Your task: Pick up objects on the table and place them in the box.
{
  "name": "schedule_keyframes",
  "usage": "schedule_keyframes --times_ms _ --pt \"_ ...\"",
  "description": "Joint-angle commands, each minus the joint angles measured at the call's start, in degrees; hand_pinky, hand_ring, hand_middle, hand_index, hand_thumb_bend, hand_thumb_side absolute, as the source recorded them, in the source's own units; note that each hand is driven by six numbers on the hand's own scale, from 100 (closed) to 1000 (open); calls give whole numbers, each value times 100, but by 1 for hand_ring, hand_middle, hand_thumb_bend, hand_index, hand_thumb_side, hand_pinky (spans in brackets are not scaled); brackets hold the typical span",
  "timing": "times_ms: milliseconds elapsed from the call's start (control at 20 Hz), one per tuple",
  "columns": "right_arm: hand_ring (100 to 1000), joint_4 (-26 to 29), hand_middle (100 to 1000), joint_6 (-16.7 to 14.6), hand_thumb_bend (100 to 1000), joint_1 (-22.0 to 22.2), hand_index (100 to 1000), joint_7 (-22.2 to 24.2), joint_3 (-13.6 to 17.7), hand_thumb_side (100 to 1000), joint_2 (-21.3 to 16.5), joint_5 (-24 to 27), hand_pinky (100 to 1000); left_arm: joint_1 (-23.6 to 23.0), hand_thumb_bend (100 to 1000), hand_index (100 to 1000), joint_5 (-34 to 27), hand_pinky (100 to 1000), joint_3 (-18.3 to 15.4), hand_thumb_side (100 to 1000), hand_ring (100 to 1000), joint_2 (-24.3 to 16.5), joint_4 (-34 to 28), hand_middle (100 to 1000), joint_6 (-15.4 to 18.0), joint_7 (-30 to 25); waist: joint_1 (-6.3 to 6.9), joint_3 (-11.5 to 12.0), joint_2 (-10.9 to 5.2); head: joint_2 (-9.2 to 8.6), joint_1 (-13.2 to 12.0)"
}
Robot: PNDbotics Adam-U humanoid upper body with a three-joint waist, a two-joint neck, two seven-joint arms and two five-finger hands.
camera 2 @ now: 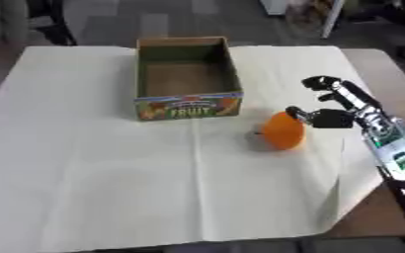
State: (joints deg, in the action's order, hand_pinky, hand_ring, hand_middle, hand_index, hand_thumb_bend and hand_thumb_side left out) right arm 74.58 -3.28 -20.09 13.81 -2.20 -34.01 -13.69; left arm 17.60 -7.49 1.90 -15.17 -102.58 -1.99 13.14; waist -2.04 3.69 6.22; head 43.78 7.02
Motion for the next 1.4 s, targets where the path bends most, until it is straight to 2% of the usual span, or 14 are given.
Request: schedule_keyframes --times_ms 50,500,650,800,850,1050,1150,1200,1250,1300,1400 --pt "925 -26 843 -18 465 -29 881 87 -20 375 -99 -85 844 60 625 723 5 609 12 388 631 -103 -106 589 12 -8 11 9 -55 34 16" --pt "906 -486 832 -56 465 -101 877 110 -157 372 96 -429 834 78 623 723 -2 609 17 388 632 -95 -115 589 10 -17 35 42 -47 34 37" --pt "876 -503 807 -81 455 -141 867 79 -189 339 119 -532 806 81 623 724 -4 609 21 388 633 -90 -115 589 8 -19 33 50 -44 34 42" --pt "796 -476 747 -92 421 -171 817 12 -209 189 130 -649 733 84 623 724 -4 609 23 388 633 -89 -114 589 11 -23 27 53 -45 34 43" --pt "746 -465 695 -92 409 -177 778 -6 -215 111 129 -685 689 83 623 724 -4 609 23 388 634 -89 -114 589 11 -23 25 54 -46 34 43" --pt "555 -366 518 -109 411 -201 632 -96 -230 100 114 -850 537 77 623 724 -4 610 22 388 634 -91 -109 589 12 -22 14 55 -51 34 37" --pt "479 -274 442 -140 334 -227 541 -142 -240 101 96 -920 457 76 623 724 -5 610 21 388 635 -94 -109 589 13 -21 9 52 -57 34 35" --pt "447 -216 404 -154 295 -242 501 -176 -243 106 86 -958 422 75 623 724 -5 610 21 388 635 -94 -109 590 14 -21 7 49 -61 34 34" --pt "447 -165 404 -161 295 -251 501 -212 -245 106 79 -991 422 74 623 724 -5 610 21 388 635 -95 -108 590 14 -22 5 47 -63 34 34" --pt "404 -97 357 -174 249 -275 451 -251 -245 113 70 -1015 388 72 623 724 -6 609 21 387 635 -95 -108 590 14 -22 4 45 -68 34 33" --pt "390 46 340 -189 238 -331 433 -306 -243 117 44 -1027 373 70 623 724 -6 609 20 387 635 -97 -106 589 15 -21 2 41 -77 34 29"
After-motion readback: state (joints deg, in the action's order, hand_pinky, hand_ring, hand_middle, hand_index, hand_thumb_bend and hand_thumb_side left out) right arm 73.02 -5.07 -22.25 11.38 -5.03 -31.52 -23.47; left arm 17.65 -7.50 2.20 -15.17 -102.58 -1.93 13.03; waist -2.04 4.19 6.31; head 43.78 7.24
